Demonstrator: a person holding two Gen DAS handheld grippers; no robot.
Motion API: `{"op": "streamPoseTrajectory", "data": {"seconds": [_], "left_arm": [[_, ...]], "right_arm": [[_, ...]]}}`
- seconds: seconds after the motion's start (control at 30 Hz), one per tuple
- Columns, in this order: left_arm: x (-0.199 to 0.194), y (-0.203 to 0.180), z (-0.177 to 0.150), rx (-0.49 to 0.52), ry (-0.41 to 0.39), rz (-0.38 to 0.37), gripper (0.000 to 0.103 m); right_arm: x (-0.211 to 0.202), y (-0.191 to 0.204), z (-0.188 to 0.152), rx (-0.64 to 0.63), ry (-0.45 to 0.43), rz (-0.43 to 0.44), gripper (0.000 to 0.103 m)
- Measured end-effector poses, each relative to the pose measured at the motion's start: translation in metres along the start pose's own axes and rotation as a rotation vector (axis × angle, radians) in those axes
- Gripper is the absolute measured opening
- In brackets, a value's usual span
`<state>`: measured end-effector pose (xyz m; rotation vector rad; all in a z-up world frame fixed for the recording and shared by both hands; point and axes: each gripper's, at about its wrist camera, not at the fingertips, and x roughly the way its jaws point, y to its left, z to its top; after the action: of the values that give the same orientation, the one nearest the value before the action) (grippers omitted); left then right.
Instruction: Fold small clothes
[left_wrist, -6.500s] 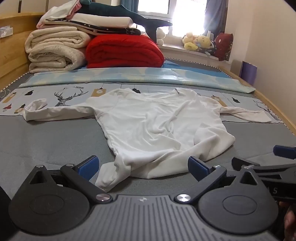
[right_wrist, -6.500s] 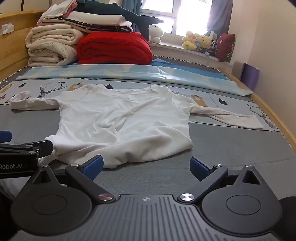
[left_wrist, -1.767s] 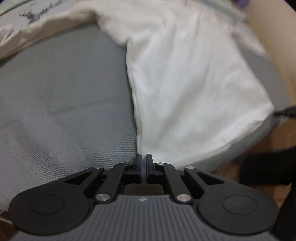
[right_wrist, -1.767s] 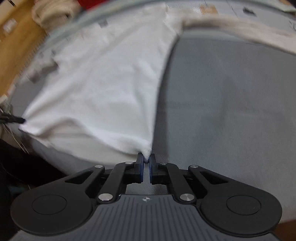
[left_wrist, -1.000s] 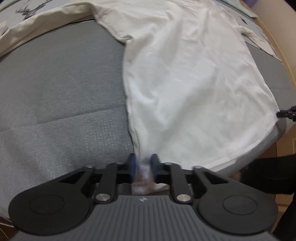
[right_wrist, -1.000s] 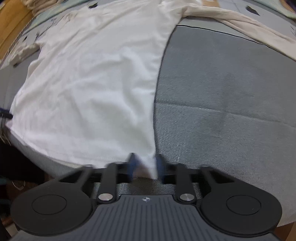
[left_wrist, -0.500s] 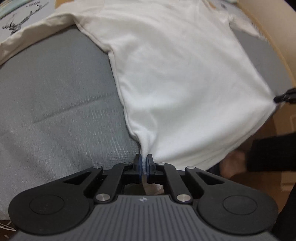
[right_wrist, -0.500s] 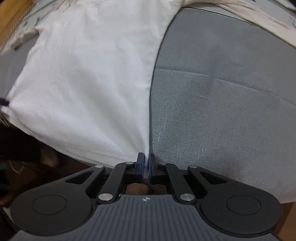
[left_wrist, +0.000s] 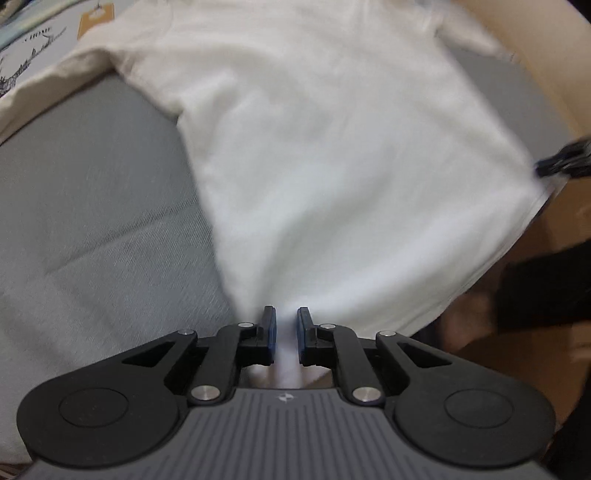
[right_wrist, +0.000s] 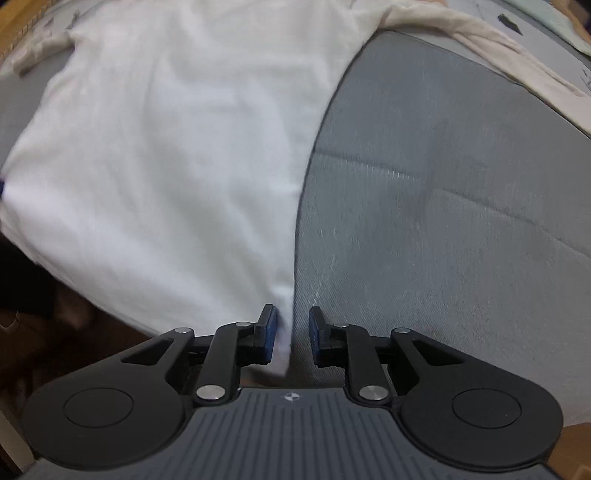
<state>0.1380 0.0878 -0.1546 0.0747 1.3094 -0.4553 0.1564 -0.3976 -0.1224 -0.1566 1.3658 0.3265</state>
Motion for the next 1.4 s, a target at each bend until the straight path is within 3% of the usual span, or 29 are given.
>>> {"op": "streamPoseTrajectory", "data": {"seconds": [0.07,0.13,0.23,0.3,0.37,0.53,0.7,0.8,0.93,1.0,1.17,1.23,1.3,1.4], "left_arm": [[-0.001,0.001,0.003,-0.015,-0.004,-0.010,0.015],[0.013,-0.002,0.001,0.004,0.068,0.055,0.014],[0.005,-0.004,0.005,-0.005,0.000,0.033,0.016],[-0.007,0.000,0.008,-0.050,-0.068,0.031,0.032],[-0.018,0.006,0.013,-0.095,-0.129,0.054,0.041],[-0.037,0.012,0.024,-0.152,-0.237,0.131,0.043],[-0.072,0.013,0.034,-0.176,-0.381,0.245,0.068],[-0.093,0.004,0.037,-0.167,-0.491,0.315,0.070],[-0.118,-0.017,0.040,-0.089,-0.579,0.461,0.070],[-0.127,-0.024,0.041,-0.079,-0.604,0.485,0.075],[-0.143,-0.020,0.056,-0.098,-0.629,0.465,0.074],[-0.144,-0.013,0.071,-0.113,-0.612,0.438,0.068],[-0.143,-0.009,0.088,-0.111,-0.612,0.386,0.048],[-0.144,-0.007,0.117,-0.070,-0.628,0.375,0.030]], "right_arm": [[-0.011,-0.007,0.005,0.068,-0.070,0.025,0.020],[-0.006,-0.006,0.005,0.056,-0.033,0.000,0.020],[0.000,0.004,0.005,-0.011,0.001,-0.062,0.020],[-0.014,0.004,0.014,0.014,-0.076,-0.053,0.020],[-0.030,0.002,0.022,0.065,-0.177,-0.055,0.020],[-0.062,0.011,0.044,0.102,-0.408,-0.144,0.020],[-0.086,0.028,0.067,0.128,-0.623,-0.117,0.023],[-0.091,0.037,0.080,0.139,-0.695,-0.140,0.032],[-0.091,0.046,0.099,0.172,-0.736,-0.159,0.032],[-0.095,0.053,0.104,0.179,-0.775,-0.173,0.032],[-0.104,0.072,0.116,0.140,-0.838,-0.238,0.032],[-0.105,0.078,0.121,0.133,-0.844,-0.232,0.032],[-0.104,0.086,0.125,0.113,-0.844,-0.226,0.032],[-0.108,0.102,0.124,0.017,-0.873,-0.244,0.032]]}}
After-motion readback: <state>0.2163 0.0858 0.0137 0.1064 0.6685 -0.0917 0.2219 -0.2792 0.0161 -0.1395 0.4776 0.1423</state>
